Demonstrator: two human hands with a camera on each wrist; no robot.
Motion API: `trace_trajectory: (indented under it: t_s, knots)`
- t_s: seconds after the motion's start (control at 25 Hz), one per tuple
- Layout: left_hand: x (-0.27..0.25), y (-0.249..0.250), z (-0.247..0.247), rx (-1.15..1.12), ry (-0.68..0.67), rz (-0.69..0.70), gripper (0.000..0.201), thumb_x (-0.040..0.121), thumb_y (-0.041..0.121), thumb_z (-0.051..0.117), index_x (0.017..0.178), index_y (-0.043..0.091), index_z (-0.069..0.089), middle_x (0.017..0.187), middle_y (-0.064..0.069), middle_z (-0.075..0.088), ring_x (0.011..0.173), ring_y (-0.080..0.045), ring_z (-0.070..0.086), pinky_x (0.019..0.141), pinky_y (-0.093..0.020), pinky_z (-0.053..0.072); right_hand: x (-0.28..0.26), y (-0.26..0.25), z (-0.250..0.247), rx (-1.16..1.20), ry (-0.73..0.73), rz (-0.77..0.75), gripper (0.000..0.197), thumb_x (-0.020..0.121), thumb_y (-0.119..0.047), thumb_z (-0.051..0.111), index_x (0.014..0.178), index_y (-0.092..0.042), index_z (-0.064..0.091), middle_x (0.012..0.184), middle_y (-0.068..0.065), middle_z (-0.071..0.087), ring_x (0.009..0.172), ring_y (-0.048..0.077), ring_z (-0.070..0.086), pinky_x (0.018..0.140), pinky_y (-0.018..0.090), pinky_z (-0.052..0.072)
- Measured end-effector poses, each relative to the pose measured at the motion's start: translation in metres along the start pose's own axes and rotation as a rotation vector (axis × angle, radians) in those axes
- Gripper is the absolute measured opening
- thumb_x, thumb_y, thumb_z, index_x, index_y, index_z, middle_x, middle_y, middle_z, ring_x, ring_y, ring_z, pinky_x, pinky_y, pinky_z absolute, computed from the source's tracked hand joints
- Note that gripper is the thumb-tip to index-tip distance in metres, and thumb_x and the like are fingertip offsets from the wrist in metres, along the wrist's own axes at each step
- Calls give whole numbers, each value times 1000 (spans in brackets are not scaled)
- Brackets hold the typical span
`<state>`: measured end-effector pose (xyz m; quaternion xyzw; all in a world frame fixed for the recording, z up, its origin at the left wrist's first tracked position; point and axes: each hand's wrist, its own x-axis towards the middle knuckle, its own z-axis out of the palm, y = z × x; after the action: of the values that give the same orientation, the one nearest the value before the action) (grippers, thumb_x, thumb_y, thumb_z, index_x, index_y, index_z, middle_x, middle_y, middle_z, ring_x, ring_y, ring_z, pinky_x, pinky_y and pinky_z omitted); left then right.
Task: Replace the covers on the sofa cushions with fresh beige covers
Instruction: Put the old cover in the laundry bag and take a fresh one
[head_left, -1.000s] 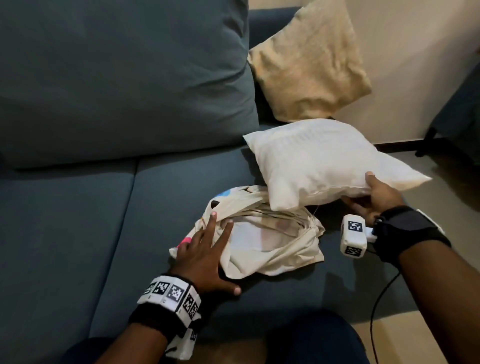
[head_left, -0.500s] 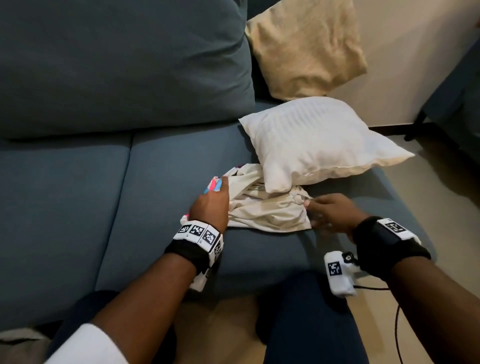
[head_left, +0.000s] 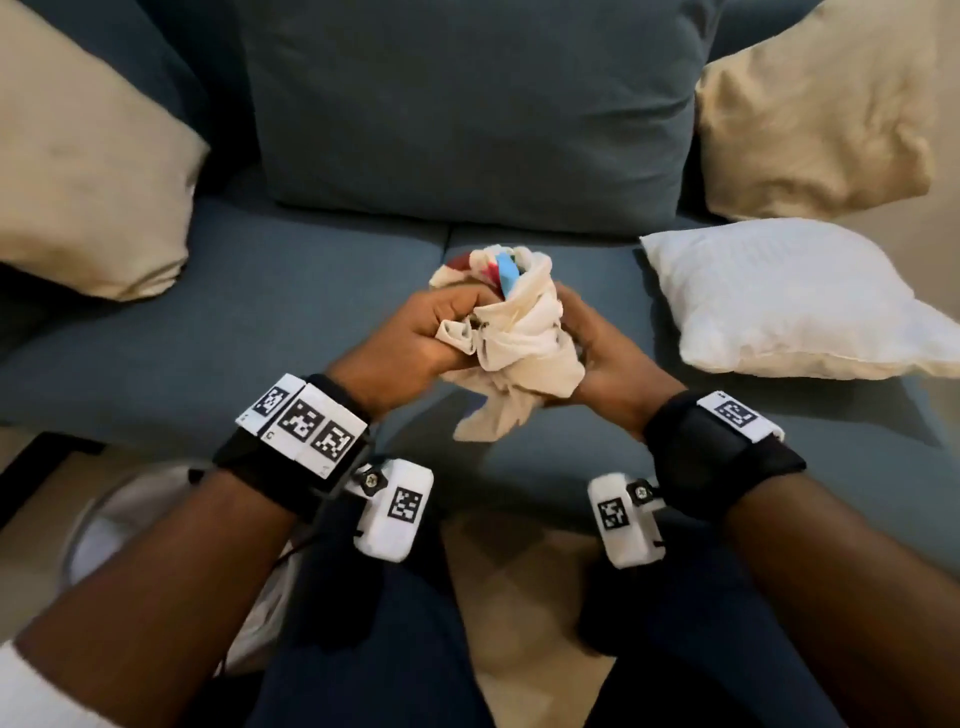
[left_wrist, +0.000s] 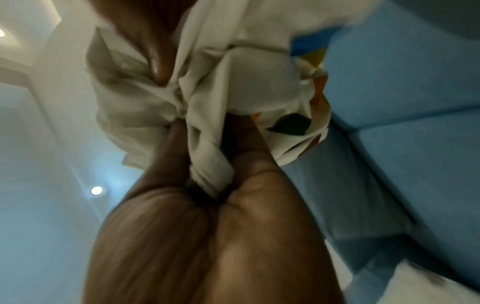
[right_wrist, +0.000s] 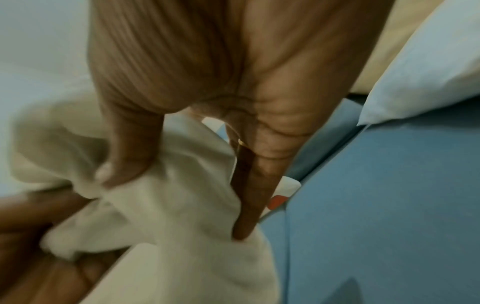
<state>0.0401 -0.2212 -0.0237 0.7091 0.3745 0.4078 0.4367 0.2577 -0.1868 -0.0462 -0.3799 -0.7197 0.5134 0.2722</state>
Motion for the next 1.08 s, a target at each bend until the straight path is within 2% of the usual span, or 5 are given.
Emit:
trace_trajectory:
  t_s: [0.16, 0.32, 0.48, 0.64, 1.08]
  knots:
    - [-89, 5, -64, 203, 203, 6, 68, 73, 3, 82, 134, 3, 52, 143, -12, 47, 133, -13, 48, 103, -28, 46, 39, -36, 73, 57, 120, -105, 25, 86, 14, 61, 106, 1, 68, 96, 26, 68, 80, 22, 63, 64, 60, 54]
    - [-185, -5, -124, 207, 305, -131, 126, 69, 6, 88, 158, 11, -2, 166, -1, 6, 152, -16, 16, 91, -32, 55, 71, -55, 164, -35, -140, -185, 22, 78, 20, 61, 92, 4, 67, 81, 17, 64, 74, 17, 58, 57, 49, 53]
    - [-240, -29, -149, 197, 333, -316, 75, 75, 12, 84, 139, 7, 46, 133, -7, 59, 123, -11, 56, 99, -36, 51, 88, -60, 256, -103, -401, -240, 16, 78, 5, 63, 93, 1, 66, 88, 13, 68, 80, 9, 57, 71, 30, 50]
    - [-285, -73, -185, 676, 368, -598, 18, 78, 28, 67, 93, 23, 58, 90, 6, 64, 92, -21, 65, 78, -37, 50, 101, -49, 307, -225, -570, -47, 49, 84, 8, 62, 123, -20, 60, 120, 3, 65, 104, 19, 65, 86, 29, 55]
    - [-320, -179, -199, 817, 110, -1162, 61, 66, 17, 77, 124, 18, 61, 108, -10, 71, 100, -31, 68, 86, -38, 56, 97, -53, 327, -78, -472, 268, 23, 99, -13, 59, 121, -16, 63, 117, 9, 66, 105, 27, 69, 94, 44, 56]
